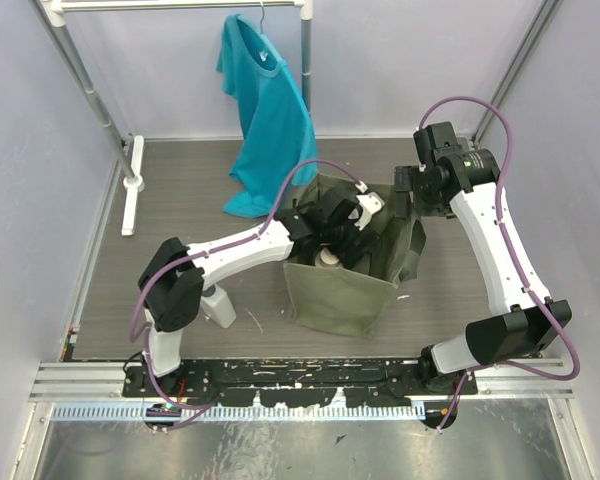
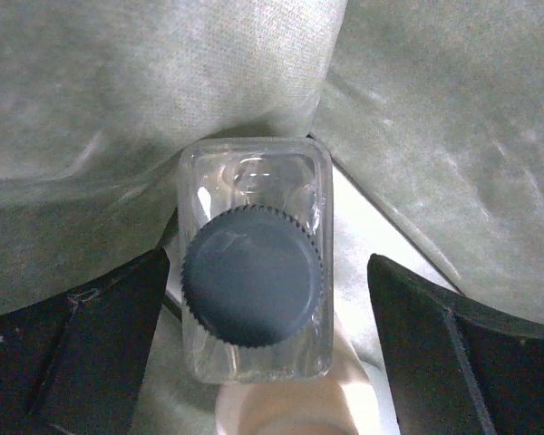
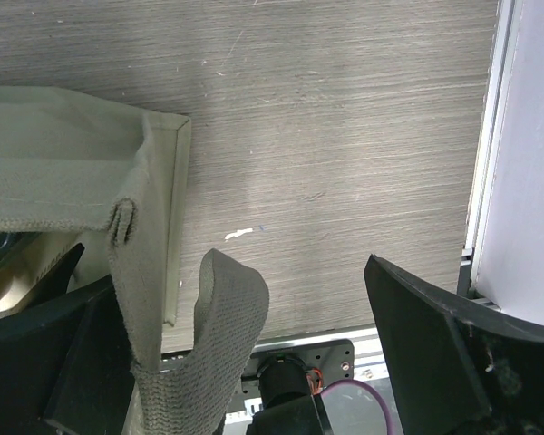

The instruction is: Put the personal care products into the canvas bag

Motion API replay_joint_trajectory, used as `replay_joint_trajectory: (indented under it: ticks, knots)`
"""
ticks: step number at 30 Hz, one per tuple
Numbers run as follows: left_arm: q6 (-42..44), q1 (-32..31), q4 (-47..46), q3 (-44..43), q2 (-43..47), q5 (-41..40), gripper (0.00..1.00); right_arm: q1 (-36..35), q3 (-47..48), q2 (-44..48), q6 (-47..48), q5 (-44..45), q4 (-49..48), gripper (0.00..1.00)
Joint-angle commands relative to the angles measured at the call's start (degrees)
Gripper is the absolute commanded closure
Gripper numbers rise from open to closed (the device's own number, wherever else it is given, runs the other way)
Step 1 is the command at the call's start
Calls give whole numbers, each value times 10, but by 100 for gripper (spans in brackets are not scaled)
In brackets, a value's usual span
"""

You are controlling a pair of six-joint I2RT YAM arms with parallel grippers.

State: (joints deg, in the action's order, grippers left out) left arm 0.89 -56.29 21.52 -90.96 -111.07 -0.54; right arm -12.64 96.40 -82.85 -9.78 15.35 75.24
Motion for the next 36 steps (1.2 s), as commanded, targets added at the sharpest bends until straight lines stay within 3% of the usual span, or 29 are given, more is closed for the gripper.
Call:
replay_joint_trajectory:
  ticks: [1,11,15,19,23,28,36]
  knots:
    - [-13,-1,1,5,49,1,2,1,0,14,6,4,-15,0]
    - [-44,-1,34,-43,198,-25,2,1,4,1,12,-5,-23,0]
    - [-52,-1,88,-45,257,-109,2,1,6,-3,15,-9,-26,0]
    - [-110,-1,220,-58,298,-242,2,1,6,-8,20,-9,-27,0]
    - [-226,0,393,-74,327,-345,2,1,8,-16,26,-11,-26,0]
    - [-447,20,605,-128,313,-405,2,1,20,-28,33,-16,-24,0]
    - [-751,44,778,-171,263,-421,2,2,20,-26,44,-20,-22,0]
